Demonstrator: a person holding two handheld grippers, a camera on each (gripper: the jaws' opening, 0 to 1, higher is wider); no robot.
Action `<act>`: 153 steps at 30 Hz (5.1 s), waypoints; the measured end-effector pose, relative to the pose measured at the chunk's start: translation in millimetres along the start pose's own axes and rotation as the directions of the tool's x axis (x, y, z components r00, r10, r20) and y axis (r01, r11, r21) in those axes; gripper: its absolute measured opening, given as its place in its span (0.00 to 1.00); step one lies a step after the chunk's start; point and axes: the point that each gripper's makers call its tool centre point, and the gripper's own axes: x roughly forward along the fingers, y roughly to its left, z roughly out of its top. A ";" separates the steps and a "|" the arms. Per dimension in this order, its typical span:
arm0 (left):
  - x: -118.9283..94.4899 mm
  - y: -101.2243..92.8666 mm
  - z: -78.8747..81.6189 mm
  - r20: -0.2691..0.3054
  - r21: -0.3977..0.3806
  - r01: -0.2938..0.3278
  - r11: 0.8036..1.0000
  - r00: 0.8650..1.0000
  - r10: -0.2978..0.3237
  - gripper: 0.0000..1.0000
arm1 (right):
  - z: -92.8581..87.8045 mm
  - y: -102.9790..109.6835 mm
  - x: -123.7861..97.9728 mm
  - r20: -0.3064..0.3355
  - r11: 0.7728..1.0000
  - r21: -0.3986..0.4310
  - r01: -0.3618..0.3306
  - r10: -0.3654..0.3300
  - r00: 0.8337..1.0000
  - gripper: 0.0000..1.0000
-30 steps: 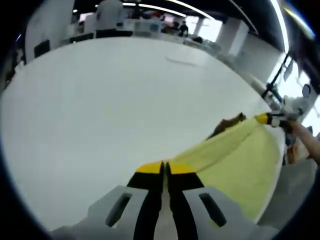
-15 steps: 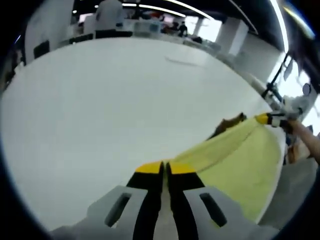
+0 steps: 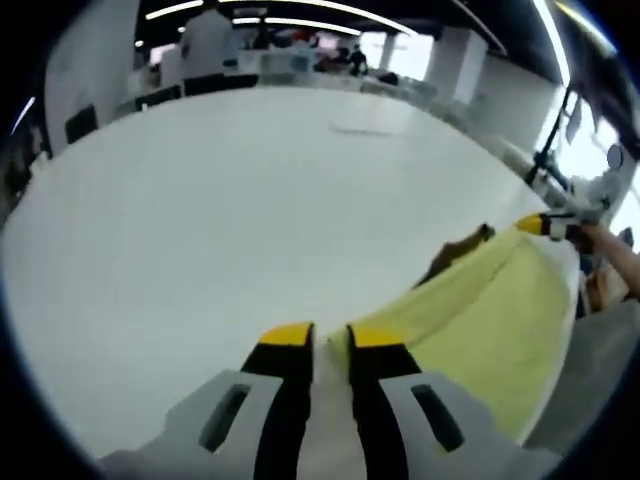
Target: Fold the garment on the visible template until the final outline fits inside the template.
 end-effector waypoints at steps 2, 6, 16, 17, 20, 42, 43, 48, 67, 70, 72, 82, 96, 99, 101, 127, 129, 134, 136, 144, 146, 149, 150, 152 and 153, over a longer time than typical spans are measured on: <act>-4.5 -9.9 4.8 0.011 0.016 -0.005 1.000 1.000 0.004 0.12 | 1.3 0.0 -2.1 0.005 1.000 -0.001 0.000 0.000 1.000 0.06; -11.7 -26.1 9.1 0.018 0.034 -0.008 0.999 1.000 0.007 0.16 | 3.5 5.3 -6.8 0.008 1.000 0.008 -0.020 0.020 1.000 0.12; -24.3 -40.3 14.9 0.021 0.083 0.019 0.996 1.000 -0.021 0.21 | 13.1 14.4 -15.9 0.026 0.998 -0.016 -0.064 0.065 0.998 0.22; -25.3 -37.0 16.9 0.018 0.098 0.032 0.995 0.999 -0.034 0.22 | 14.4 15.5 -17.0 0.029 0.998 -0.017 -0.067 0.067 0.997 0.23; -28.2 -37.8 19.4 0.001 0.126 0.064 0.990 0.998 -0.065 0.25 | 19.3 20.8 -20.2 0.036 0.996 -0.017 -0.082 0.083 0.996 0.28; -58.9 -67.6 21.6 -0.087 0.334 0.169 0.927 0.985 -0.149 0.59 | 33.2 74.8 -49.8 -0.026 0.960 -0.159 -0.229 0.228 0.973 0.73; -59.2 -67.1 20.9 -0.102 0.347 0.181 0.920 0.983 -0.155 0.61 | 33.8 78.9 -51.6 -0.030 0.956 -0.175 -0.237 0.236 0.971 0.75; -64.7 -73.9 16.5 -0.122 0.371 0.201 0.907 0.978 -0.167 0.71 | 36.9 84.9 -55.1 -0.035 0.947 -0.187 -0.260 0.258 0.965 0.81; -95.7 -82.3 17.6 -0.101 0.384 0.181 0.906 0.983 -0.154 0.91 | 45.7 98.4 -83.6 0.005 0.932 -0.253 -0.259 0.268 0.963 0.93; -100.2 -83.6 14.5 -0.100 0.396 0.174 0.902 0.984 -0.146 0.96 | 42.3 103.3 -91.8 0.009 0.930 -0.251 -0.267 0.278 0.961 0.95; -104.0 -87.0 13.2 -0.095 0.397 0.178 0.900 0.984 -0.153 0.97 | 41.1 103.4 -93.6 0.006 0.930 -0.252 -0.267 0.278 0.961 0.98; -120.6 -108.3 11.6 -0.086 0.428 0.201 0.881 0.980 -0.182 0.99 | 49.1 107.7 -107.2 0.030 0.929 -0.282 -0.240 0.259 0.966 1.00; -141.3 -107.6 10.4 -0.047 0.430 0.164 0.888 0.986 -0.159 1.00 | 44.1 99.8 -131.5 0.069 0.944 -0.278 -0.180 0.207 0.976 1.00; -146.3 -109.3 9.5 -0.046 0.435 0.160 0.886 0.987 -0.155 1.00 | 45.5 96.4 -137.5 0.078 0.943 -0.297 -0.147 0.177 0.981 1.00; -149.9 -111.4 9.9 -0.039 0.437 0.158 0.885 0.987 -0.157 1.00 | 47.5 96.2 -143.0 0.089 0.945 -0.297 -0.137 0.170 0.981 1.00; -175.7 -125.2 -17.8 0.056 0.285 0.187 0.940 0.976 -0.211 0.99 | 35.1 107.7 -168.3 0.131 0.964 -0.233 -0.126 0.159 0.979 0.97; -175.8 -123.5 -23.8 0.047 0.278 0.189 0.942 0.977 -0.209 0.99 | 30.6 108.6 -168.9 0.126 0.966 -0.223 -0.130 0.161 0.979 0.97; -176.0 -119.2 -32.8 0.060 0.226 0.204 0.952 0.973 -0.223 0.98 | 18.4 106.4 -168.9 0.101 0.968 -0.210 -0.135 0.159 0.982 0.95; -175.8 -118.1 -37.8 0.054 0.205 0.213 0.955 0.972 -0.228 0.94 | 15.5 106.7 -169.6 0.097 0.970 -0.199 -0.140 0.162 0.982 0.94; -166.3 -111.1 -68.9 -0.010 0.140 0.225 0.964 0.974 -0.226 0.82 | -5.3 107.3 -169.0 0.054 0.974 -0.163 -0.158 0.169 0.984 0.88; -164.9 -111.2 -70.2 0.000 0.122 0.232 0.965 0.972 -0.234 0.81 | -9.8 107.3 -168.6 0.044 0.976 -0.148 -0.161 0.169 0.985 0.87; -162.4 -109.6 -73.6 -0.004 0.108 0.232 0.967 0.972 -0.233 0.77 | -16.0 104.3 -167.6 0.030 0.978 -0.143 -0.154 0.159 0.987 0.86; -161.4 -108.8 -76.0 -0.013 0.108 0.230 0.967 0.973 -0.230 0.76 | -18.7 103.3 -167.1 0.023 0.978 -0.138 -0.154 0.159 0.987 0.86; -159.7 -106.7 -79.7 -0.028 0.114 0.222 0.968 0.975 -0.220 0.72 | -22.9 99.8 -164.7 0.019 0.979 -0.131 -0.155 0.158 0.987 0.85; -158.9 -105.9 -81.5 -0.036 0.116 0.219 0.969 0.976 -0.216 0.70 | -24.5 99.6 -164.5 0.014 0.980 -0.127 -0.155 0.158 0.987 0.84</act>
